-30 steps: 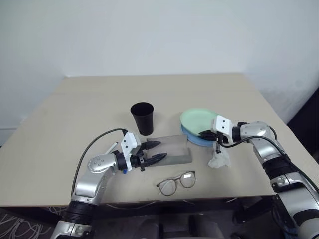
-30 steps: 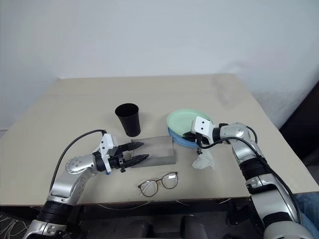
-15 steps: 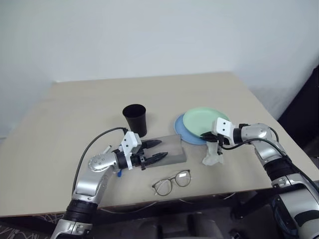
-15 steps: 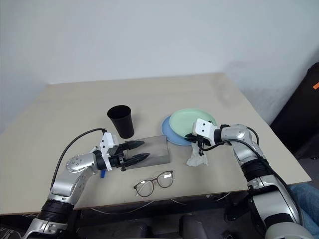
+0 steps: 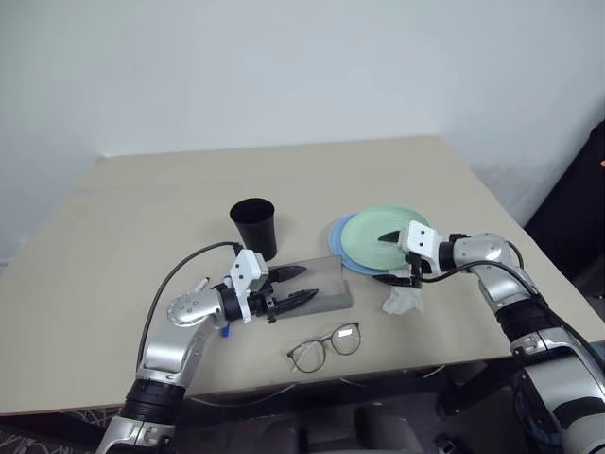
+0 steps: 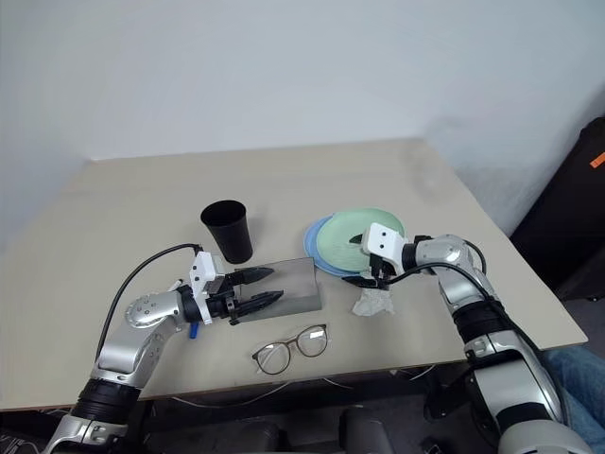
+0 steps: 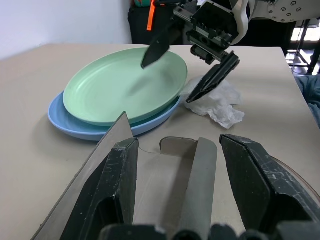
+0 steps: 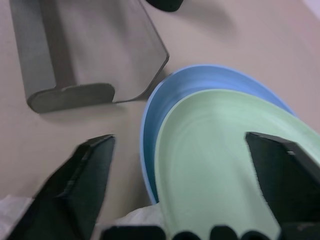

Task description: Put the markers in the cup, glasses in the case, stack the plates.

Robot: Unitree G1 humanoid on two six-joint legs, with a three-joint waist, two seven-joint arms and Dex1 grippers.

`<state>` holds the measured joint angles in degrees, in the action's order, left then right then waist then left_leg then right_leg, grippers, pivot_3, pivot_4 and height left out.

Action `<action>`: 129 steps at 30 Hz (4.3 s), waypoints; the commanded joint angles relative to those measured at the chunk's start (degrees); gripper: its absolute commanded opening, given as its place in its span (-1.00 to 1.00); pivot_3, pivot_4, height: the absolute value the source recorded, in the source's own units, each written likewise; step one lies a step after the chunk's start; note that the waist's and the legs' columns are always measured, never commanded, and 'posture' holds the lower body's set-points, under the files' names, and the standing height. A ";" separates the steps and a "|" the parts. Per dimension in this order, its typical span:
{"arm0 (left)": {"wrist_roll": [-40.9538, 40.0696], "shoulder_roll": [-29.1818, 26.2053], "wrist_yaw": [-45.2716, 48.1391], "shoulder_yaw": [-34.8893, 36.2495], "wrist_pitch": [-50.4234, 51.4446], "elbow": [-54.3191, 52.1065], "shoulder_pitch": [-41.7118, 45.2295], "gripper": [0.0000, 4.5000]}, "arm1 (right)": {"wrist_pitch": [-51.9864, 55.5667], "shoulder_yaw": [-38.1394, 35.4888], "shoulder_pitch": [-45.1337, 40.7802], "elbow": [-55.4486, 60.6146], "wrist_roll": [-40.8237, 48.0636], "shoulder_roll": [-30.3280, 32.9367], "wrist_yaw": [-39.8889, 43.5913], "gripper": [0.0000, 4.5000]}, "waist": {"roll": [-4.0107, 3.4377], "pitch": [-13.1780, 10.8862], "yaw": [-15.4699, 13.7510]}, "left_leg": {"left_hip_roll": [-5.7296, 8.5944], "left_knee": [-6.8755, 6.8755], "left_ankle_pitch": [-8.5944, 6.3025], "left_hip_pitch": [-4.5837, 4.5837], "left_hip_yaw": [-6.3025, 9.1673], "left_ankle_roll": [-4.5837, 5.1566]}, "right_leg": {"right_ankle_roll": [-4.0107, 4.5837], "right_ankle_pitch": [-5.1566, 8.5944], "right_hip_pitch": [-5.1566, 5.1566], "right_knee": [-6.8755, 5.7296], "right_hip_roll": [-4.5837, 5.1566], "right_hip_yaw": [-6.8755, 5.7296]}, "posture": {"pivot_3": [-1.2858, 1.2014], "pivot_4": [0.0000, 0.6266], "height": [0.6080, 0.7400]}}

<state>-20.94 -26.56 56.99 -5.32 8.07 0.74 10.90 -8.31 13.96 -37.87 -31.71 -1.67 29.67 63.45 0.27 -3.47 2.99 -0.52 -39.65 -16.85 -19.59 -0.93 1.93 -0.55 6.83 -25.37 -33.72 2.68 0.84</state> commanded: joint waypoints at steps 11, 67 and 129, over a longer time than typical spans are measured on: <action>-0.03 0.19 -0.31 0.87 -1.26 -1.29 0.52 0.21 | 17.96 -6.00 2.65 18.16 9.09 7.08 5.28 0.99 | 0.04 0.01 -0.26 | 0.00 0.03 -0.01 -0.03 0.03 0.00 | 0.00 0.01 -0.04 0.03 0.00 -0.01 | 0.03 -1.00 1.00; 1.11 0.49 -0.22 0.85 -2.30 0.65 1.38 0.21 | 13.01 -6.11 -5.10 -3.38 3.21 9.26 7.92 -0.25 | 0.19 -0.06 -0.02 | 0.00 0.14 -0.04 -0.02 -0.02 0.07 | -0.02 0.02 -0.05 0.07 -0.01 0.10 | 0.03 -1.00 1.00; 2.32 2.41 0.02 0.07 -3.59 2.76 2.29 0.21 | 25.70 -5.81 -10.33 -1.61 8.44 3.77 -1.24 -0.99 | 0.43 -0.18 -0.05 | -0.03 0.39 -0.07 -0.05 -0.06 0.04 | -0.04 0.03 -0.12 0.27 0.00 -0.05 | 0.03 -1.00 1.00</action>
<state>-18.71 -24.18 56.95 -5.54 5.48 4.09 11.88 19.88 9.05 -46.04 -31.57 7.66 33.67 63.42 0.70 -3.66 2.93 -0.55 -39.21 -16.92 -19.64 -0.99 1.97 -0.60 6.86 -25.50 -33.46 2.69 0.81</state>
